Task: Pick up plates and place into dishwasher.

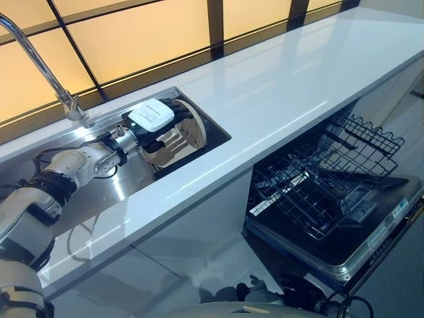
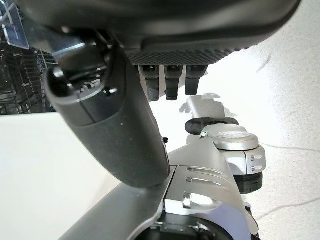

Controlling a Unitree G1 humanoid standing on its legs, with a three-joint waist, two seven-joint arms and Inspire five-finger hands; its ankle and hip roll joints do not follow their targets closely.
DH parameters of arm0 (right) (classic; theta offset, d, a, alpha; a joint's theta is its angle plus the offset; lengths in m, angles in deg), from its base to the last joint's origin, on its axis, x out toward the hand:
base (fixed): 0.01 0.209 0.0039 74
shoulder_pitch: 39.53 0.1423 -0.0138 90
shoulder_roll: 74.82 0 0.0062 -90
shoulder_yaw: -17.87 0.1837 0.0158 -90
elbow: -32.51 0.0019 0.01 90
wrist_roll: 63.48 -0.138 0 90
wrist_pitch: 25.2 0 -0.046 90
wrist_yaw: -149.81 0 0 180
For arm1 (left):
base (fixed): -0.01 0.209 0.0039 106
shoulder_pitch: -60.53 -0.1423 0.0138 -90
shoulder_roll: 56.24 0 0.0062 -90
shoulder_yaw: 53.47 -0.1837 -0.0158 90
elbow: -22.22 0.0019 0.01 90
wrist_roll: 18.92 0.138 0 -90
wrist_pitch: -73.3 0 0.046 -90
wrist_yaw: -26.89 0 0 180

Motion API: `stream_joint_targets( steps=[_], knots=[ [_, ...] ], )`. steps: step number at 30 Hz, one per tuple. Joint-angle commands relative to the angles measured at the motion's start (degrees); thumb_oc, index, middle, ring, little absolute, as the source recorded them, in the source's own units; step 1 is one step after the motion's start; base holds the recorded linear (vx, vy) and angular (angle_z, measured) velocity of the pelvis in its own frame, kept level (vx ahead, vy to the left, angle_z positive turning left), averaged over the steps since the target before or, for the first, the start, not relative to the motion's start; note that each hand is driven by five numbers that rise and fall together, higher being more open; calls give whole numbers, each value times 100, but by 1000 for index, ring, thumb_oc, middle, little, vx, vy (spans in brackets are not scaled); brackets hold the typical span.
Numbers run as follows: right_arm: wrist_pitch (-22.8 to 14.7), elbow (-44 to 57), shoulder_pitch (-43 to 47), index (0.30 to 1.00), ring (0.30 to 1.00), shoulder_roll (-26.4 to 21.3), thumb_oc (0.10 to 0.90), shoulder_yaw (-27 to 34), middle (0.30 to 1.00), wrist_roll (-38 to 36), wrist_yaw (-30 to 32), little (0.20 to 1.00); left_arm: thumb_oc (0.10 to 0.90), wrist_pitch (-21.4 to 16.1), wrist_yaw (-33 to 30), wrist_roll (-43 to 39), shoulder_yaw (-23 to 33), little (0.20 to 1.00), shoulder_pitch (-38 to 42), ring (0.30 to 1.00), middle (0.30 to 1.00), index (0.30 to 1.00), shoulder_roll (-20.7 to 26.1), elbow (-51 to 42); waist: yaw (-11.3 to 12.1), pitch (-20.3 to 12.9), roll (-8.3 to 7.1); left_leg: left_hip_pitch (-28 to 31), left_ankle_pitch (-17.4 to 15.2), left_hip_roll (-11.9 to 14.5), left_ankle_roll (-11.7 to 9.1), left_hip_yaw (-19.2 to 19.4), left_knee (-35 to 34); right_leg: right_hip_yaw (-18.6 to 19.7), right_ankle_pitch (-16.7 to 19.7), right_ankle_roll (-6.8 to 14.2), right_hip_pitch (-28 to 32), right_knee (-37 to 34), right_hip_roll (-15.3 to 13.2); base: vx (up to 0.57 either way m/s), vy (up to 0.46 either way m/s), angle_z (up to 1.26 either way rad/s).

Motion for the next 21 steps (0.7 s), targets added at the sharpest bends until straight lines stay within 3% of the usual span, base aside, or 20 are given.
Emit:
stream_joint_targets(
  steps=[1, 15, 21],
  knots=[
    [-242, -38, -21, 900, 900, -84, 800, -2, 900, -82, -37, 900, 800, 213, -279, -498, 242, 900, 1443, 900, 900, 900, -94, 523, 1, -241, 272, 178, -986, -185, 172, 485, 44, 368, -601, 368, 186, 33, 311, -1, -9, -13],
    [-328, -127, -31, 900, 900, -80, 800, 16, 900, -49, -71, 900, 800, 306, -298, -461, 211, 900, 1445, 900, 900, 900, -130, 458, -2, -253, 269, 169, -974, -180, 165, 503, 44, 366, -581, 377, 172, 33, 309, 0, -1, -3],
    [-323, -115, -43, 900, 900, -84, 800, 35, 900, -48, -80, 900, 800, 170, -381, -337, 339, 900, 1296, 900, 900, 900, -16, 531, 42, -257, 272, 160, -967, -189, 165, 465, 44, 334, -581, 373, 174, 33, 302, 0, 0, 0]
  ],
)
